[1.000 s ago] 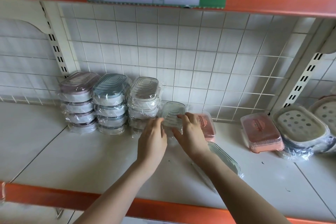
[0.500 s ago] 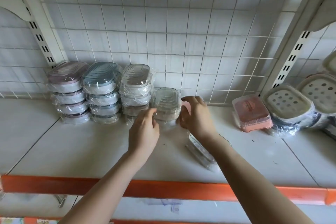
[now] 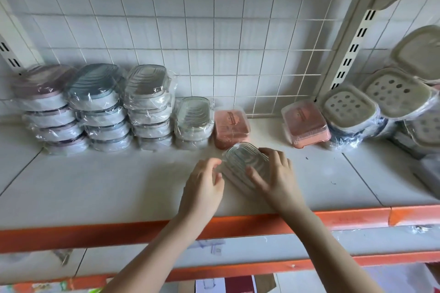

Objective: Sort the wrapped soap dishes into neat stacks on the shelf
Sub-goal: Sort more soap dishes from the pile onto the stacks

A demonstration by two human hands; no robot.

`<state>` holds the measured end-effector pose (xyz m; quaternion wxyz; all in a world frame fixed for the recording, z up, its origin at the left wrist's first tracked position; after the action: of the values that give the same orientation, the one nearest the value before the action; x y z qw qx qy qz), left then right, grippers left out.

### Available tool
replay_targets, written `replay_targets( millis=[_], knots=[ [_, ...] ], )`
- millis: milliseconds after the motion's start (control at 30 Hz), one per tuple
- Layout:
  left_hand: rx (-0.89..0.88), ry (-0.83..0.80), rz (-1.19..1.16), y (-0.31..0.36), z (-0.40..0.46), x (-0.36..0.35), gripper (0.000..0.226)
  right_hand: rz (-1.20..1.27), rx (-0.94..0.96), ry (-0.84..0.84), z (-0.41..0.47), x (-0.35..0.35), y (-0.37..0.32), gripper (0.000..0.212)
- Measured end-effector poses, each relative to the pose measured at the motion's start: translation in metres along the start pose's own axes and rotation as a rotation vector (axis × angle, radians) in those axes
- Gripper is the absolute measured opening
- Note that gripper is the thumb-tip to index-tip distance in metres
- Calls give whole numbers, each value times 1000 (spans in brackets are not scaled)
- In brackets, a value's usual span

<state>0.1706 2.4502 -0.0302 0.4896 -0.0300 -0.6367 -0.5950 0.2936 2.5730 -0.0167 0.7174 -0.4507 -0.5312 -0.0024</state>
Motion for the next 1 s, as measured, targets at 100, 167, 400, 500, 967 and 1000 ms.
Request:
replay_targets(
  millis=[100,167,400,500,967,1000],
  knots=[
    [-27,-14,-42,0,-2,-7,25,80,1,11,-3,-3,4,92],
    [-35,-10,-61,-1,-4,-10,22,105,38,-13,-3,-5,3,96],
    [28,49,-167,-11,-7,-4,23,276,212,-147,-6,-3,5,89],
    [73,34,-244,-13,-5,-2,30,362,231,-203,-3,-5,10,93],
    [-77,141,-202,8,-21,10,46,255,434,-194,-12,-5,4,88],
    [-107,150,-205,10,-21,12,46,252,456,-169,-13,-4,3,85]
  ],
)
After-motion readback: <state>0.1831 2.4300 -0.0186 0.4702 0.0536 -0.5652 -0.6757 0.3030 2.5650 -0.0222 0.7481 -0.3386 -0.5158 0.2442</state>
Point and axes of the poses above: each hand's wrist, its own z-axis towards the middle knuckle, its own x-axis out of the back of the hand, y = z × x, the point moved 2 cm from there along z, towards the middle knuckle, and after that the axes turned 14 degrees about -y, right-handed, at the moved point
